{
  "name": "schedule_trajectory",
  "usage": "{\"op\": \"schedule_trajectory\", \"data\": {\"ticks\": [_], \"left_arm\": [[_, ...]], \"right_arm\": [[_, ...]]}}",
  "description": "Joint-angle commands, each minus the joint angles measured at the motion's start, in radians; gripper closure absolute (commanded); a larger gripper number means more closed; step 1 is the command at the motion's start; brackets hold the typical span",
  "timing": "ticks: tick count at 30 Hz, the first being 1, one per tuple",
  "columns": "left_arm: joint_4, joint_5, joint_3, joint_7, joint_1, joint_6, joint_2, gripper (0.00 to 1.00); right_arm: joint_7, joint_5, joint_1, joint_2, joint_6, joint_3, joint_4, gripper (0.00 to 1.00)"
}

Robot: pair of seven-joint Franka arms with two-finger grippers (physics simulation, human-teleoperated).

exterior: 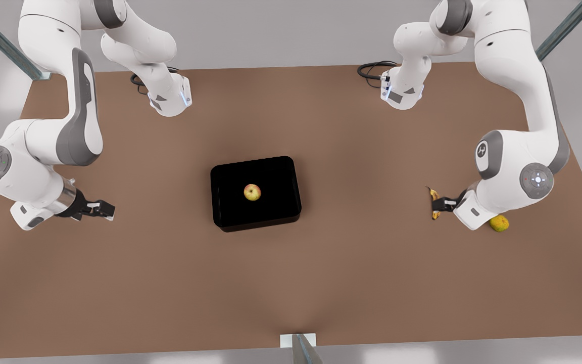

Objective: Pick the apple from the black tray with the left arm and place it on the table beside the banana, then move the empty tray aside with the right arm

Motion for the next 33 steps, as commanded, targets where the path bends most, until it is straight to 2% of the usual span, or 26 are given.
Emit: {"op": "schedule_trajectory", "data": {"ticks": [1,3,4,6,7,9,12,13,15,17,20,29,33], "left_arm": [[0.001,-0.002,0.000,0.022,-0.004,0.051,-0.002,0.00],[0.050,0.027,-0.017,0.043,-0.096,0.052,-0.002,0.00],[0.044,0.042,-0.042,0.037,-0.150,0.043,-0.019,0.00],[0.074,0.044,-0.183,-0.022,-0.201,0.071,-0.017,0.00],[0.087,0.052,-0.187,-0.197,-0.237,0.074,-0.014,0.00],[0.078,0.185,-0.190,-0.726,-0.480,0.074,0.000,0.00],[0.078,0.161,-0.192,-1.093,-0.609,0.106,0.082,0.00],[0.088,0.226,-0.190,-1.254,-0.668,0.112,0.136,0.00],[0.090,0.225,-0.192,-1.484,-0.718,0.227,0.171,0.00],[0.081,0.228,-0.192,-1.521,-0.764,0.230,0.225,0.00],[0.076,0.230,-0.190,-1.653,-0.784,0.443,0.302,0.00],[0.093,0.237,-0.126,-1.604,-0.788,0.611,0.386,0.00],[0.326,0.296,-0.128,-1.471,-0.794,0.529,0.524,0.00]], "right_arm": [[0.000,0.000,0.001,0.000,0.015,0.001,0.001,0.00],[-0.002,-0.003,0.001,0.042,0.016,0.003,0.005,0.00],[-0.002,-0.052,0.003,0.121,0.019,0.003,0.034,0.00],[0.001,-0.058,0.004,0.212,0.082,0.003,0.079,0.00],[0.001,-0.059,0.004,0.209,0.082,0.003,0.088,0.00],[0.006,-0.062,0.004,0.163,0.032,0.011,0.132,0.00],[0.007,-0.062,0.004,0.102,-0.045,0.014,0.134,0.00],[0.009,-0.059,0.004,0.102,-0.045,0.012,0.134,0.00],[0.009,-0.058,0.003,0.103,-0.045,0.012,0.134,0.00],[0.009,-0.058,0.003,0.103,-0.045,0.012,0.134,0.00],[0.009,-0.061,0.004,0.103,-0.045,0.012,0.134,0.00],[0.010,-0.062,0.004,0.103,-0.045,0.012,0.134,0.00],[0.010,-0.062,0.004,0.103,-0.045,0.012,0.134,0.00]]}}
